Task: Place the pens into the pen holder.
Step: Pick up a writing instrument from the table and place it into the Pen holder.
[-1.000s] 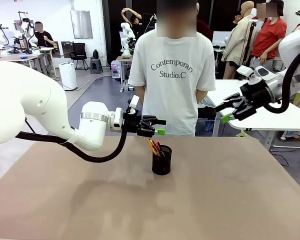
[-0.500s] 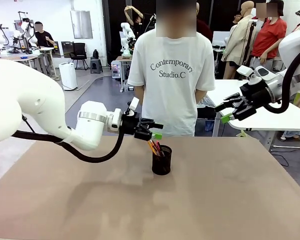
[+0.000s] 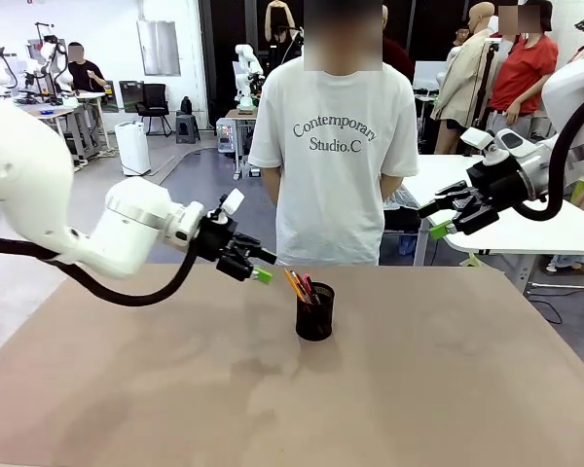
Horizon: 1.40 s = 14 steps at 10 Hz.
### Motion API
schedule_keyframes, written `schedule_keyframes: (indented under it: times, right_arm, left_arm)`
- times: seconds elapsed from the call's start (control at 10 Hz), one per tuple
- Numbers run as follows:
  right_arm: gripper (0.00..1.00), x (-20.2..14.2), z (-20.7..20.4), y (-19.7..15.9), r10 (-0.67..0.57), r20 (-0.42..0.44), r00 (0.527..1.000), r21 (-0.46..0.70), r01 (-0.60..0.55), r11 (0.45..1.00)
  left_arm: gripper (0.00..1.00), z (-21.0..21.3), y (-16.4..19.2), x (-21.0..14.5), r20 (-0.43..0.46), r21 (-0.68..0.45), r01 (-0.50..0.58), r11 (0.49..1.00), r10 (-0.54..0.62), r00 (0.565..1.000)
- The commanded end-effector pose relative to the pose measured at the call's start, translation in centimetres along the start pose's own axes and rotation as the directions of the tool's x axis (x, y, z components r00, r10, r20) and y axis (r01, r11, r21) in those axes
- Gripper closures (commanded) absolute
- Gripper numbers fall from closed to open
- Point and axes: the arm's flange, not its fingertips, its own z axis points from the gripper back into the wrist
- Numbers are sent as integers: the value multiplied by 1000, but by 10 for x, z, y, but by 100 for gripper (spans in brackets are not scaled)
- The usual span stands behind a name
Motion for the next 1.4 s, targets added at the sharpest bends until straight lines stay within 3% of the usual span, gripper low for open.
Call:
schedule_keyframes:
  times: [0.0,0.5,0.6,1.0,1.3]
  right_arm:
    - [0,6,1,-3,-12,0,1000,2,12,1000]
    - [0,6,1,-3,-12,0,1000,2,12,1000]
    - [0,6,1,-3,-12,0,1000,2,12,1000]
    - [0,6,1,-3,-12,0,1000,2,12,1000]
    - [0,6,1,-3,-12,0,1000,2,12,1000]
  left_arm:
    - [0,27,-27,7,-104,66,-77,995,84,991]
    - [0,108,-60,29,-169,168,-147,975,176,970]
    - [0,122,-65,36,-217,232,-154,961,206,954]
    - [0,141,-80,66,-290,332,-61,941,163,943]
    - [0,144,-83,70,-293,354,-21,935,133,947]
